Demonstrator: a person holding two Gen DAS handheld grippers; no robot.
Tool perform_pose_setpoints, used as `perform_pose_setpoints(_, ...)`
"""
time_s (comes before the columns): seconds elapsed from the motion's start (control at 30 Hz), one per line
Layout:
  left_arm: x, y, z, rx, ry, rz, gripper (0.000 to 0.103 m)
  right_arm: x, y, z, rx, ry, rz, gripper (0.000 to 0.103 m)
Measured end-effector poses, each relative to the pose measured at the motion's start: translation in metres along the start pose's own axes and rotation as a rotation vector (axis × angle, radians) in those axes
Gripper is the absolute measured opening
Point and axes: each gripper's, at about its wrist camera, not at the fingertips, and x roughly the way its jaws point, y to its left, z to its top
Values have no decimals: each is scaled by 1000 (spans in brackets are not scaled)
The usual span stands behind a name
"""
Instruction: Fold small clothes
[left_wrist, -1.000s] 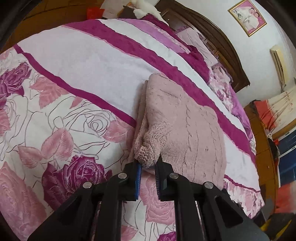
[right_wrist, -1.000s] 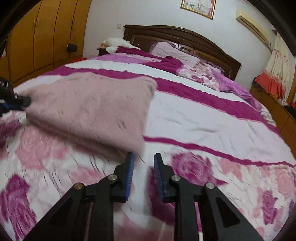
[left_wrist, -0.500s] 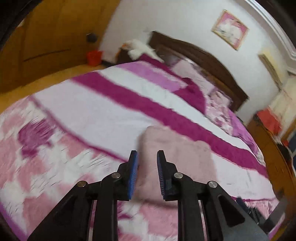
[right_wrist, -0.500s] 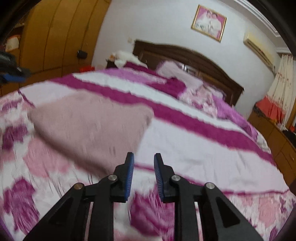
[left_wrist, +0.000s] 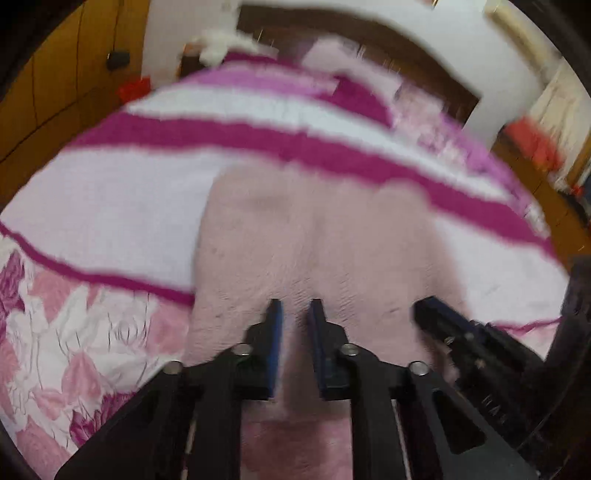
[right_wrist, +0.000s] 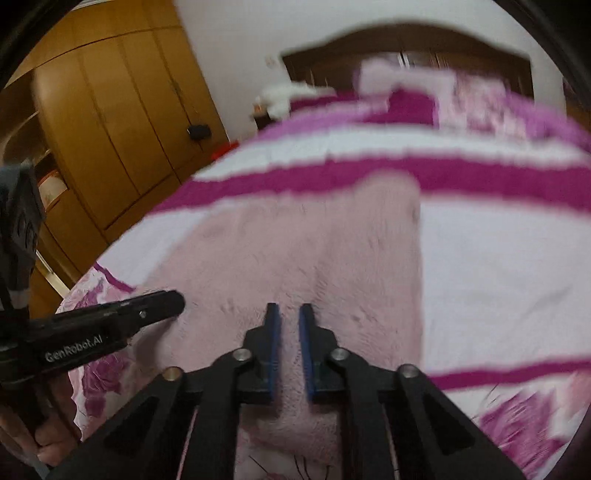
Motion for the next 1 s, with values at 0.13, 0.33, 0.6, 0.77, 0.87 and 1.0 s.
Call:
perform_pose_setpoints(0.13, 1, 2, -5, 7, 15, -1, 0, -8, -1, -6, -15, -5, 26, 5)
perform_pose_setpoints(0.33, -13, 1, -8, 14, -26, -12, 0, -33, -1, -4, -47, -64, -2, 6)
perform_pose_setpoints(0.6, -14, 0, -14, 61, 9, -22, 0, -28, -14, -14, 18, 6, 48, 8)
perform_pose_setpoints(0.77, -49, 23, -8, 17, -58, -175, 21, -58, -36, -13, 78, -46, 118, 45)
perform_pose_setpoints(0.87, -49, 48, -7, -70, -62, -212, 50, -66, -68, -12, 176, -61, 157, 62)
perform_pose_setpoints(1.0, -9, 70, -13, -175, 92, -278, 52, -46, -106, -23, 342, 36, 253, 62)
